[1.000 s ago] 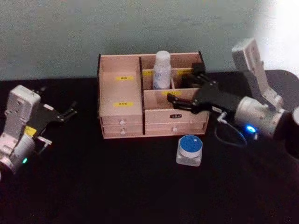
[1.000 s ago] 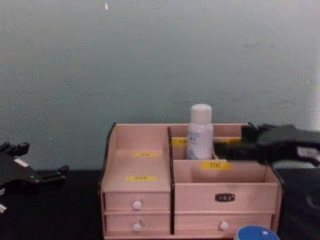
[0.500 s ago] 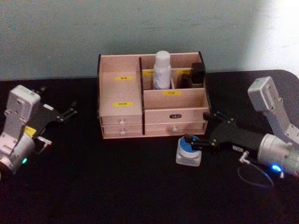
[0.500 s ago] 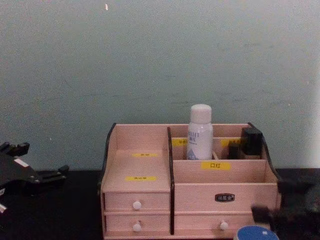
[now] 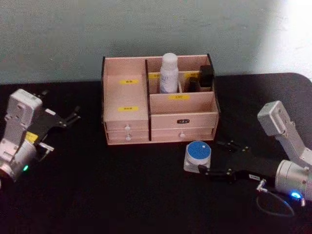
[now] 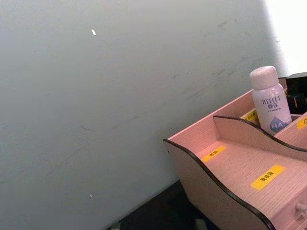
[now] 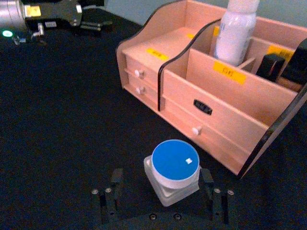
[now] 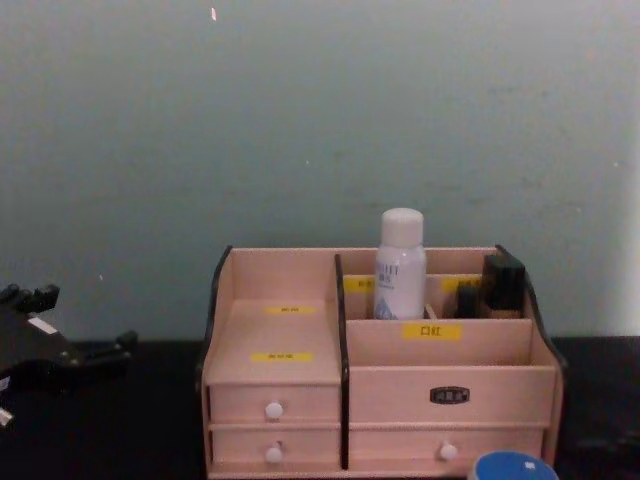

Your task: Pick up the facial cleanser and watermelon frost from the table and place them into the tiered storage box.

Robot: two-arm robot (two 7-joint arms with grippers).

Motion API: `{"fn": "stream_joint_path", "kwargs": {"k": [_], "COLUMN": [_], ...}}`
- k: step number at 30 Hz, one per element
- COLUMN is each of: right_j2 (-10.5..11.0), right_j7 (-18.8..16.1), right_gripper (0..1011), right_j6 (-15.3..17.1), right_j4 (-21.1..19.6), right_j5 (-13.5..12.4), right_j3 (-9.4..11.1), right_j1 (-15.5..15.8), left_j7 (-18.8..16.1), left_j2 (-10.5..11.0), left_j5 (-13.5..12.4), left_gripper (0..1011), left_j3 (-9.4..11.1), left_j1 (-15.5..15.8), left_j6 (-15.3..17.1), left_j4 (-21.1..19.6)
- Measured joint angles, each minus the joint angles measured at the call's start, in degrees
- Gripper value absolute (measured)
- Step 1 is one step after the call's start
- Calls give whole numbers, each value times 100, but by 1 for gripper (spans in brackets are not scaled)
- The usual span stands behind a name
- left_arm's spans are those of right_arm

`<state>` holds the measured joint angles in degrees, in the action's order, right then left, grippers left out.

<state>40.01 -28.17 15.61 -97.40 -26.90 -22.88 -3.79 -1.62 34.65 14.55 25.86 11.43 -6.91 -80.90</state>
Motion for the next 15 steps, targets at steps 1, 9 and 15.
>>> {"fn": "stream_joint_path", "kwargs": {"k": [1,9,15], "right_j2": [0,-95,-240], "right_j7": [1,94,124], "right_gripper": [1000,1000,1000], "right_j6": [9,10,-76], "right_j4": [19,192,361], "right_j5": [10,179,268], "right_j3": [-29,-146,-179], "right_j1": [-11,-97,-196], "left_j7": [0,0,0], "left_j2": [0,0,0], "left_j5": [1,0,0], "left_gripper": [1001,1001,1001], "left_j3": [0,0,0], "left_j1": [0,0,0], "left_j6": [0,0,0], "left_j4": [0,0,0]}}
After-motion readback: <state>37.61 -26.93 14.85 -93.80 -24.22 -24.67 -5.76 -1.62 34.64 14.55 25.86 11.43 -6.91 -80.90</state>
